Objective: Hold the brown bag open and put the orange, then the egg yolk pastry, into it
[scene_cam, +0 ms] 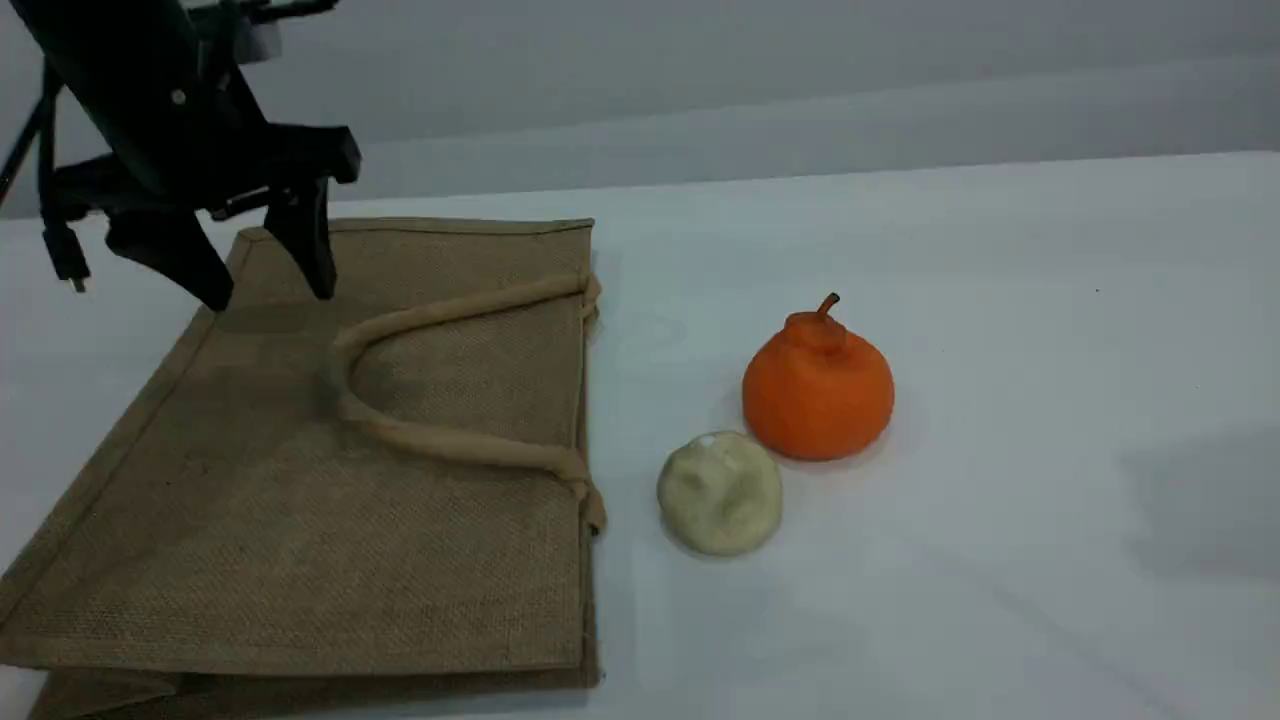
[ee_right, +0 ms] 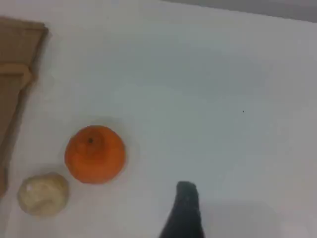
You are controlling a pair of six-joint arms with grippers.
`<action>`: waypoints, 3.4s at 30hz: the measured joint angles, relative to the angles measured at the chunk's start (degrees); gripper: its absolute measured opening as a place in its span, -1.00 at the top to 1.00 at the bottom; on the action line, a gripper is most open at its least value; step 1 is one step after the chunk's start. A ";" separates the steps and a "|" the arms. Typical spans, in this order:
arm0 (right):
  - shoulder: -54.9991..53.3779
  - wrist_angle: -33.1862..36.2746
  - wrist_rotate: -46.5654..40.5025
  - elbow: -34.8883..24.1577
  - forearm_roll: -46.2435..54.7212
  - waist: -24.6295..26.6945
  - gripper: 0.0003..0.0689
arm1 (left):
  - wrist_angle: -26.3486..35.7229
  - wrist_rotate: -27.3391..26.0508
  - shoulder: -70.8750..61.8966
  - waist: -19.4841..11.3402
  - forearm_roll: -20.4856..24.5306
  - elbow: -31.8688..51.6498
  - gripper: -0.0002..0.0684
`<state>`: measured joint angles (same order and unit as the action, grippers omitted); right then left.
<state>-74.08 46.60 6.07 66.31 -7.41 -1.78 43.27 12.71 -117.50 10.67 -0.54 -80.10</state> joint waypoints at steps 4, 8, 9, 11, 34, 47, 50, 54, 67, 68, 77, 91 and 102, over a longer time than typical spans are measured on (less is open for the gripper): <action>0.00 0.00 0.00 0.00 0.06 0.00 -0.61 | -0.77 0.06 -1.77 0.00 0.09 -0.08 -0.49; 0.00 0.00 0.00 0.00 0.06 0.00 -0.61 | -1.47 0.23 -3.35 0.00 0.03 -0.12 -0.49; 0.00 0.00 0.00 0.00 0.06 0.00 -0.61 | -1.74 0.23 -3.71 0.00 0.03 -0.12 -0.49; 0.00 0.00 0.00 0.00 0.06 0.00 -0.61 | -2.44 0.23 -4.29 0.00 -0.47 -0.12 -0.49; 0.00 0.31 0.00 0.00 -0.09 0.00 -0.61 | -6.20 0.23 -10.18 1.54 -2.68 -1.25 -0.48; 0.00 0.26 0.00 0.00 -0.09 0.00 -0.61 | -6.49 -0.86 -10.89 1.54 -2.48 -1.25 0.44; 0.00 0.26 0.00 0.00 -0.09 0.00 -0.61 | -6.31 -3.05 -10.64 1.54 -2.64 -1.25 0.74; 0.00 -0.05 0.00 0.00 -0.09 0.00 -0.61 | -4.53 -5.25 -8.93 1.54 -2.63 -1.32 0.74; 0.00 0.62 0.11 -0.12 -1.90 0.00 -0.61 | 11.04 -15.80 1.28 1.54 -2.19 -11.39 0.74; 0.00 0.62 0.18 -0.12 -1.96 0.00 -0.61 | 12.79 -16.69 1.96 1.54 -2.25 -12.59 0.74; 0.00 0.62 0.77 -0.15 -4.22 0.00 -0.61 | 26.94 -24.60 3.55 1.54 -2.50 -22.94 0.74; -6.05 2.35 8.31 -0.15 -12.61 0.00 -0.61 | 26.91 -38.85 3.50 1.54 -2.90 -34.02 0.74; -13.45 2.35 15.96 -0.15 -19.52 0.00 -0.61 | 26.81 -54.80 3.50 1.49 -13.27 -40.32 0.74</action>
<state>-87.52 48.95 22.04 66.16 -26.93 -1.78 70.07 -42.09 -114.00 12.16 -13.82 -120.42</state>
